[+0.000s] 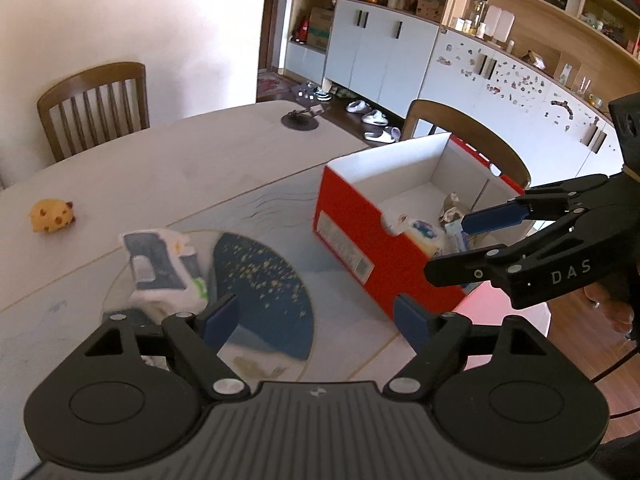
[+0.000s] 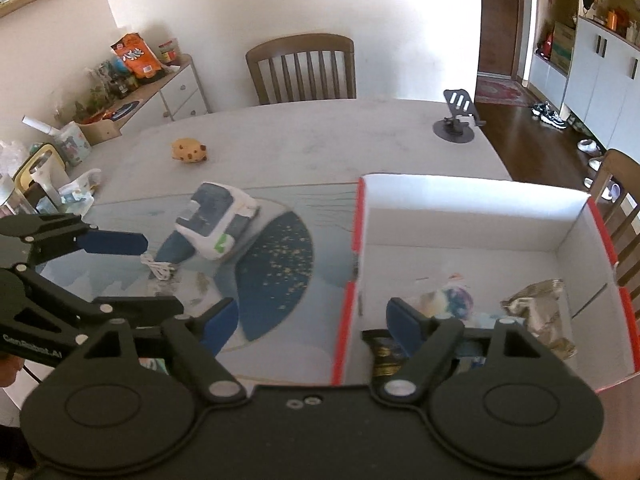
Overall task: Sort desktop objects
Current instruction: 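Move both tools back over the table toward the remaining snacks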
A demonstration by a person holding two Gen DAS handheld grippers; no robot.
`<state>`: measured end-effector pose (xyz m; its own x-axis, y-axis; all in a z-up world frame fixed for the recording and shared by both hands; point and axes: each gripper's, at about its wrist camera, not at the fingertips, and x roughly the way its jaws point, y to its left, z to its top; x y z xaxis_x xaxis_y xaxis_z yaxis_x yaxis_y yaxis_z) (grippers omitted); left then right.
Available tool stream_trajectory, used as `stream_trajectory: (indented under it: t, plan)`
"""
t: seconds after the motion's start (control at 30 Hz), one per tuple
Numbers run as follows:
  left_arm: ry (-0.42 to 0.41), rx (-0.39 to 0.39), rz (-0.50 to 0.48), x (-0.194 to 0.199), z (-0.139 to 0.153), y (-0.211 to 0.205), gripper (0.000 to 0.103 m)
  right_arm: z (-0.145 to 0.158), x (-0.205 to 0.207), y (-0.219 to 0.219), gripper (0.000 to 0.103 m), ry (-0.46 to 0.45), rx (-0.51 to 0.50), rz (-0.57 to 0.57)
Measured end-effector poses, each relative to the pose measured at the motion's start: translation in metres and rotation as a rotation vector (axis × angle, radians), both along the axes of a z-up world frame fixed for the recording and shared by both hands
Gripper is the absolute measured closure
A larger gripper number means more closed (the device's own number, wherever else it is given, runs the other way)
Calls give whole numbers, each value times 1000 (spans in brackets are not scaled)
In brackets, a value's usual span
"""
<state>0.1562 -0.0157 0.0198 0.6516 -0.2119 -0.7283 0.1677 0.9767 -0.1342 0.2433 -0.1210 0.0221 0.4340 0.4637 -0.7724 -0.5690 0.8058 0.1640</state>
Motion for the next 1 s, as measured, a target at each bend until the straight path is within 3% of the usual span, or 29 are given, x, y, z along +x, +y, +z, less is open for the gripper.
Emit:
stream_trajectory:
  t: [0.13,0.33,1.0]
  plan:
    - [-2,4,7,-11,-3,13,18,-1,-9,11,21,3,3,3]
    - [-7,3,27,-27,-8,34,3,-1,-23,32,18,-8,12,19]
    - [47,-29,129,-89,-55,110,0,-25,-52,103,17,35,-7,75]
